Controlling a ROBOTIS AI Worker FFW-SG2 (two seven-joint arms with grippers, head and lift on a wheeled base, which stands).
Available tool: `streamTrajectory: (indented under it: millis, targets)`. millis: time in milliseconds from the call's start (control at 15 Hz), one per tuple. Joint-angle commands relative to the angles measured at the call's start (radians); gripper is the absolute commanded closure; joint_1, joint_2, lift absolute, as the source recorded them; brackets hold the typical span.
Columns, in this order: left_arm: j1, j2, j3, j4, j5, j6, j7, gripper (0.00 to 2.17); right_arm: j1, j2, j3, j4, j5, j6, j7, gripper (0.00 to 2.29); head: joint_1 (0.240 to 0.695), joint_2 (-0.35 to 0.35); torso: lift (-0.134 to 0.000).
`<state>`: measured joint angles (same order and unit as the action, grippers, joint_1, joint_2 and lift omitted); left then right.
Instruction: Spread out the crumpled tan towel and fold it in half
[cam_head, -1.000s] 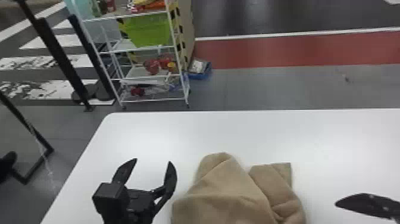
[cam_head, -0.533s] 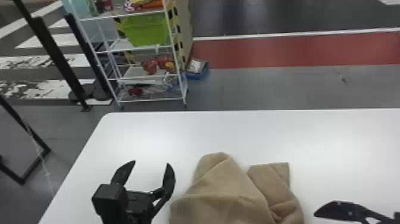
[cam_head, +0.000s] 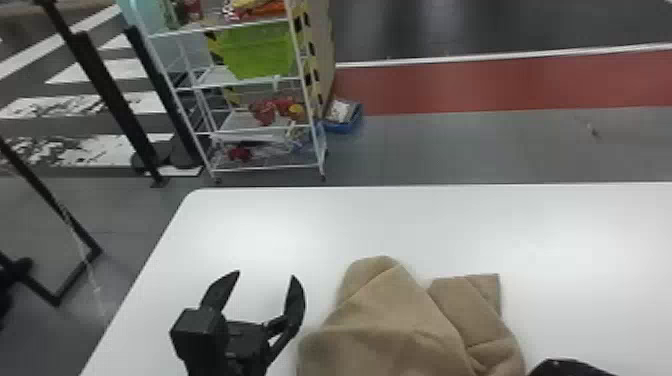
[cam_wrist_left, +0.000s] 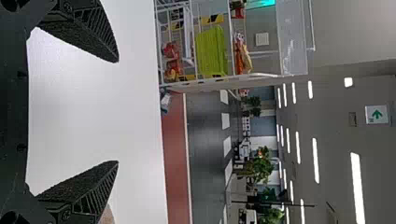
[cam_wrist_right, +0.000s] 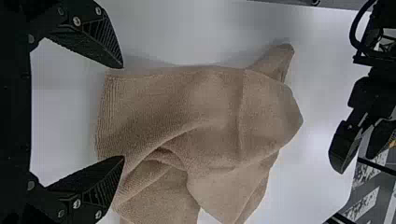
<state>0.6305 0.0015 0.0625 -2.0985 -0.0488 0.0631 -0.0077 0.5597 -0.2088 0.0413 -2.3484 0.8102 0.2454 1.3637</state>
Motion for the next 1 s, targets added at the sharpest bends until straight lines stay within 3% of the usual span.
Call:
streamTrajectory:
  millis: [0, 267, 400, 600, 667, 800, 867, 933]
  targets:
    - [0.0, -0.004, 0.002, 0.002, 0.003, -0.002, 0.0, 0.11, 0.011, -0.011, 0.009, 0.012, 0.014, 0.002, 0.003, 0.22, 0.695, 0.224, -0.122]
    - [-0.006, -0.004, 0.002, 0.005, 0.001, -0.002, 0.0, 0.11, 0.014, -0.027, 0.038, 0.047, 0.063, -0.001, 0.003, 0.23, 0.695, 0.225, -0.122]
    - [-0.006, -0.004, 0.002, 0.009, 0.001, -0.002, 0.0, 0.11, 0.009, -0.029, 0.043, 0.06, 0.06, -0.004, 0.003, 0.37, 0.695, 0.225, -0.122]
    - [-0.008, -0.004, 0.002, 0.011, 0.001, -0.002, 0.0, 0.11, -0.015, -0.03, 0.048, 0.073, 0.023, -0.001, 0.003, 0.71, 0.695, 0.229, -0.122]
    - [-0.008, -0.004, 0.002, 0.012, 0.001, -0.002, 0.0, 0.11, -0.024, -0.03, 0.028, 0.072, -0.02, -0.004, 0.003, 0.92, 0.695, 0.232, -0.122]
    - [-0.009, -0.004, 0.002, 0.015, 0.001, -0.002, 0.0, 0.11, -0.04, -0.029, 0.022, 0.08, -0.022, -0.016, 0.003, 1.18, 0.695, 0.236, -0.122]
    - [-0.009, -0.004, 0.002, 0.015, 0.001, -0.002, 0.0, 0.11, -0.049, -0.027, 0.022, 0.084, -0.025, -0.019, 0.003, 1.48, 0.695, 0.232, -0.122]
    - [-0.012, -0.004, 0.002, 0.017, 0.001, -0.002, 0.0, 0.11, -0.06, -0.021, 0.019, 0.087, -0.028, -0.022, 0.003, 1.6, 0.695, 0.23, -0.122]
